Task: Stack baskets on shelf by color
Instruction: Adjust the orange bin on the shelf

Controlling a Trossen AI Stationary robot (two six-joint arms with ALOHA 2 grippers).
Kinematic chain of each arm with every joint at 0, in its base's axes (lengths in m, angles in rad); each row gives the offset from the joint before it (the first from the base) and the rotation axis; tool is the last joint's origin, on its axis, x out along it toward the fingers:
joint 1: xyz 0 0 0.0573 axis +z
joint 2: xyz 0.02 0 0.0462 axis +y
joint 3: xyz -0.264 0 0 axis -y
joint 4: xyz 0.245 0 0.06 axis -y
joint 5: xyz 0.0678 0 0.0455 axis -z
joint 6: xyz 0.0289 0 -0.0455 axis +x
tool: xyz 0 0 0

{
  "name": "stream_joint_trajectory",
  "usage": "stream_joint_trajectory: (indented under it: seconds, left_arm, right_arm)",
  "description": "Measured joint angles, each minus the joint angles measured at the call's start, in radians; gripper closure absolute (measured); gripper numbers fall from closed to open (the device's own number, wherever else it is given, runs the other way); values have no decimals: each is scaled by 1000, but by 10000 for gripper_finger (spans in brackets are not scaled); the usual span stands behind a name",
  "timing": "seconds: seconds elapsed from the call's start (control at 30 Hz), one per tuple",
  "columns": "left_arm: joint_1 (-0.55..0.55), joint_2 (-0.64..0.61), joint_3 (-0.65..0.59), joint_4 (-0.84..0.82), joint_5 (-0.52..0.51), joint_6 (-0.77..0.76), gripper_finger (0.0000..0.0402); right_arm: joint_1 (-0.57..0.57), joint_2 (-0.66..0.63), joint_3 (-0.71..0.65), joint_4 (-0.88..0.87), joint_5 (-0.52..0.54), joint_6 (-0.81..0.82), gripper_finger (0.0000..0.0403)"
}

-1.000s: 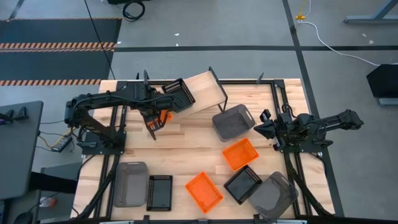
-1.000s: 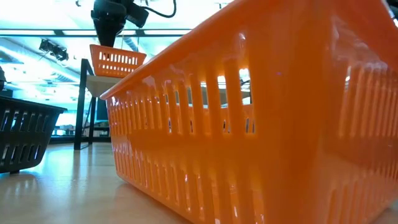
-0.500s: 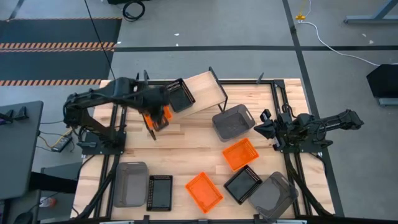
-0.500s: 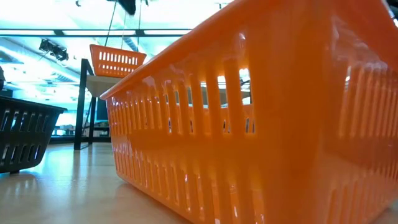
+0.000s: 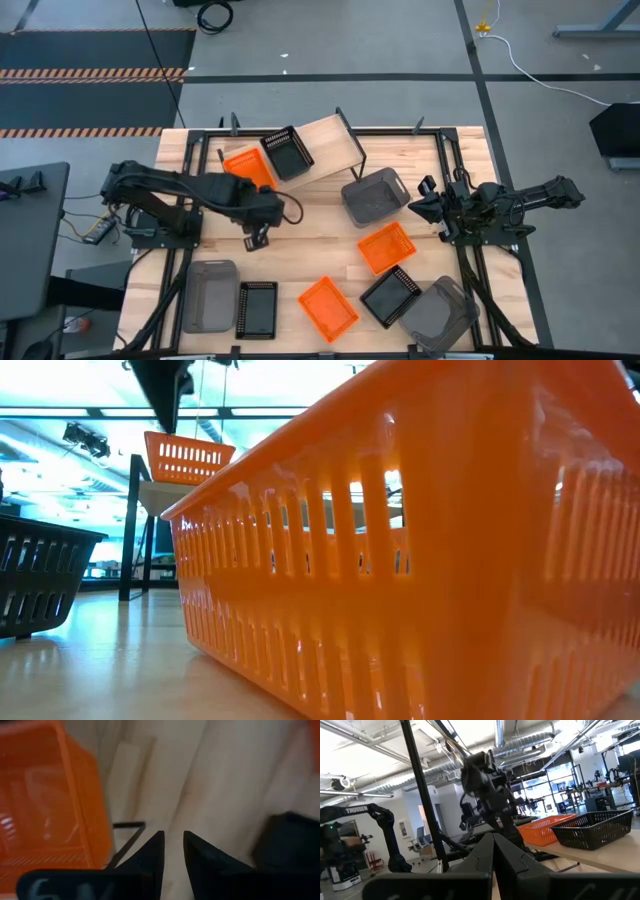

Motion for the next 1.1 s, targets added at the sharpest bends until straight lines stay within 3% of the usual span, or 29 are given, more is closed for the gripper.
stream_joint_trajectory:
  seconds: [0.27,1.1]
  left_arm:
    - [36,-1,-55,-10,-97,-14,324]
    - [90,-1,-55,8,-124,-67,324]
  right_arm:
    - [0,0,0,0,0,0,391]
    - [0,0,0,0,0,-7,391]
